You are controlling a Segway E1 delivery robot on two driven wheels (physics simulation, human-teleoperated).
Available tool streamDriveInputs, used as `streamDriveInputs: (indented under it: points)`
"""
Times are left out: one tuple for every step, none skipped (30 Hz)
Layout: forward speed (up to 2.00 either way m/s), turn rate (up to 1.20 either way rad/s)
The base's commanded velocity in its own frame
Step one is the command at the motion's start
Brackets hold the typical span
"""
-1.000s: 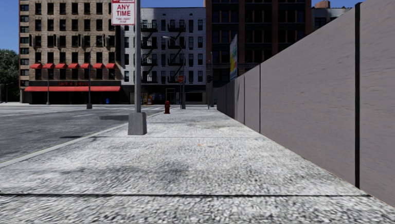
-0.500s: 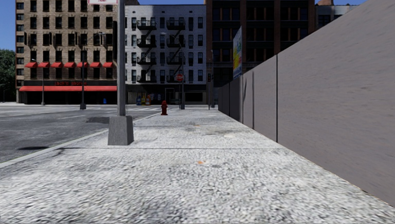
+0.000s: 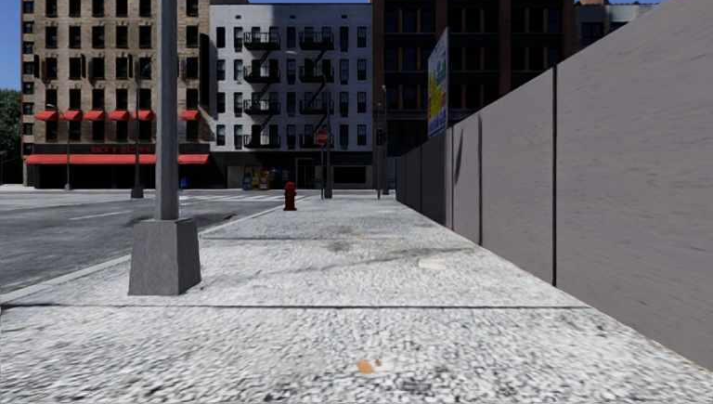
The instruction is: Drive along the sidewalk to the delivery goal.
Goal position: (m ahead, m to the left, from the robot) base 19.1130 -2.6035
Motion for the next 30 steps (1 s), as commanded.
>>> streamDriveInputs:
  points:
    - [2.00,0.00]
    - [2.00,0.00]
    - [2.00,0.00]
    - [2.00,0.00]
    - [2.00,0.00]
    - [2.00,0.00]
    - [2.00,0.00]
    - [2.00,0.00]
    - [2.00,0.00]
    - [2.00,0.00]
    - [2.00,0.00]
    - [2.00,0.00]
    - [2.00,0.00]
    - [2.00,0.00]
    - [2.00,0.00]
    - [2.00,0.00]
    - [2.00,0.00]
    - [2.00,0.00]
    - [2.00,0.00]
    - [2.00,0.00]
    - [2.00,0.00]
    - [2.00,0.00]
    - [2.00,0.00]
    - [2.00,0.00]
    - [2.00,0.00]
    - [2.00,0.00]
    - [2.00,0.00]
    - [2.00,0.00]
    - [2.00,0.00]
    - [2.00,0.00]
